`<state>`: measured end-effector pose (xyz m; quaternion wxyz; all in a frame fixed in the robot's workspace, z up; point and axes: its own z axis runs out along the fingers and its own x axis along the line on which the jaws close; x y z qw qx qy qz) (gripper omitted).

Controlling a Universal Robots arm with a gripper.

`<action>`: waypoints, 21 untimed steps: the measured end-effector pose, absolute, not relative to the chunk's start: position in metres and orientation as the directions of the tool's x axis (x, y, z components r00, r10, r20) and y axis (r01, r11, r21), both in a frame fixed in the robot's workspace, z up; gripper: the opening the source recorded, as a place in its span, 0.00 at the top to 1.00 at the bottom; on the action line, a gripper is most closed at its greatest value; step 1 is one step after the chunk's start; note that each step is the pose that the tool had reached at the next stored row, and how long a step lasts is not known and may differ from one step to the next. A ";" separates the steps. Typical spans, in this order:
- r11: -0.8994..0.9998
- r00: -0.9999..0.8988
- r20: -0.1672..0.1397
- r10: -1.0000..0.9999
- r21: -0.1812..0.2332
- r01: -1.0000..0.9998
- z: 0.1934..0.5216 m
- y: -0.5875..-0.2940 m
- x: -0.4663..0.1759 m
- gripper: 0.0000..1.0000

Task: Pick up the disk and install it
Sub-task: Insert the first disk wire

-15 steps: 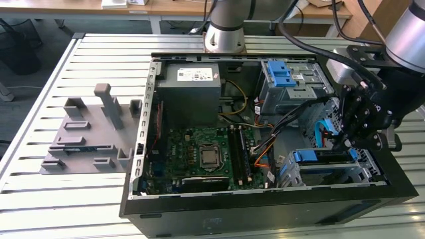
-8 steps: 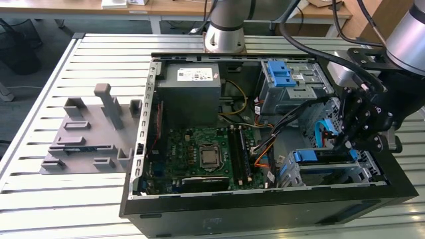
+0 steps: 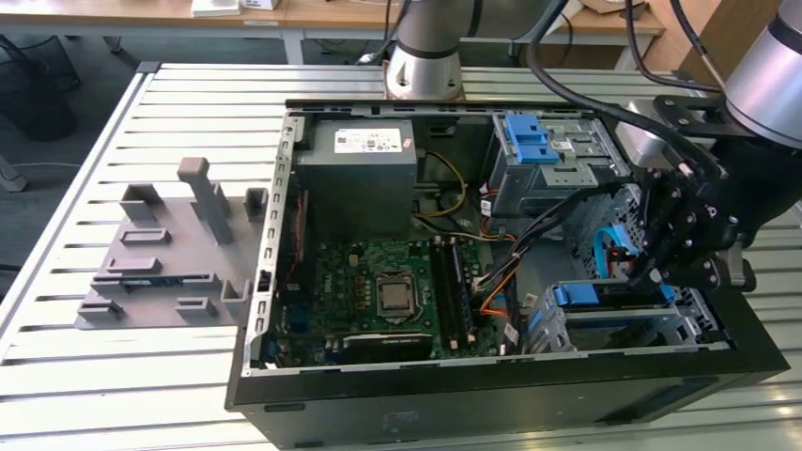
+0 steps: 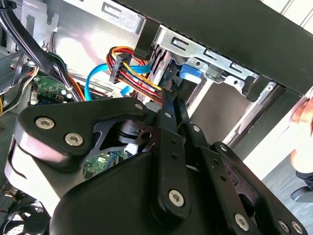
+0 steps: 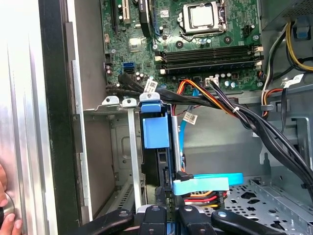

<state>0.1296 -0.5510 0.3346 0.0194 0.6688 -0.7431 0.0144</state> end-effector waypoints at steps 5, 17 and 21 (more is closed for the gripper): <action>0.105 -0.105 0.049 -0.993 0.005 -0.994 0.333 -0.551 0.130 0.84; 0.092 -0.092 0.048 -0.995 0.005 -0.996 0.333 -0.551 0.130 0.84; 0.089 -0.089 0.048 -0.995 0.005 -0.996 0.334 -0.551 0.130 0.84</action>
